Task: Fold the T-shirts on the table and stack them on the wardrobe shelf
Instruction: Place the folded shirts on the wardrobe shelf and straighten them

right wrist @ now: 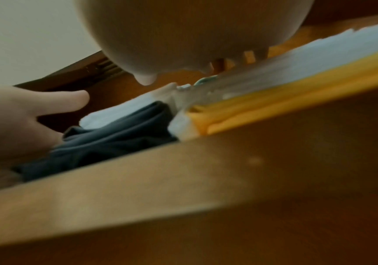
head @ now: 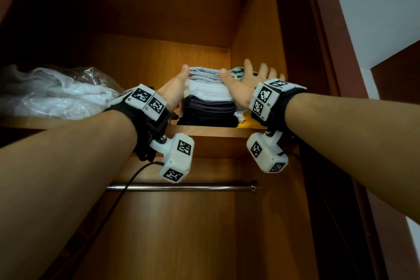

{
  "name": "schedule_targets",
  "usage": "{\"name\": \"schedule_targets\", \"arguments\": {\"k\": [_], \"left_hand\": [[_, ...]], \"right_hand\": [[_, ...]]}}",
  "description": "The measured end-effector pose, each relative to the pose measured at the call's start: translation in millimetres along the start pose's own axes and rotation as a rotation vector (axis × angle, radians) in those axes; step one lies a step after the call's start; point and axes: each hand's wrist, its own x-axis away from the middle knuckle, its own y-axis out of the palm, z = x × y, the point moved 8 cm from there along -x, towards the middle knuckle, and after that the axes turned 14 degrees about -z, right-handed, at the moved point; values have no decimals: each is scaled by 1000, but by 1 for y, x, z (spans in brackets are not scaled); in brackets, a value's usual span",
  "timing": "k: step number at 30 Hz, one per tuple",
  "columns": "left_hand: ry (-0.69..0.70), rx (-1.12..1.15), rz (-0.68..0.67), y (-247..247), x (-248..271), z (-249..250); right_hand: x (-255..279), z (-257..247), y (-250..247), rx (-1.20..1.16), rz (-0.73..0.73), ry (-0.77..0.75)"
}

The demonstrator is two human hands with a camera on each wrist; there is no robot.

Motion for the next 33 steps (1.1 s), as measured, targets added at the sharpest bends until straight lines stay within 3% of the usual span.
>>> {"name": "schedule_targets", "arguments": {"k": [4, 8, 13, 16, 25, 29, 33], "left_hand": [[60, 39, 73, -3, 15, 11], [100, -9, 98, 2, 22, 18], [0, -75, 148, 3, 26, 15], [-50, -124, 189, 5, 33, 14], [7, -260, 107, 8, 67, 18], [75, -263, 53, 4, 90, 18], [107, -224, 74, -1, 124, 23]], "right_hand": [[9, -9, 3, -67, -24, 10], [27, -8, 8, -183, 56, 32], [50, 12, 40, -257, 60, 121], [59, 16, 51, -258, 52, 96], [73, 19, 43, -332, -110, 167], [104, 9, 37, -372, -136, 169], [138, -1, 26, -407, -159, 271]]}}
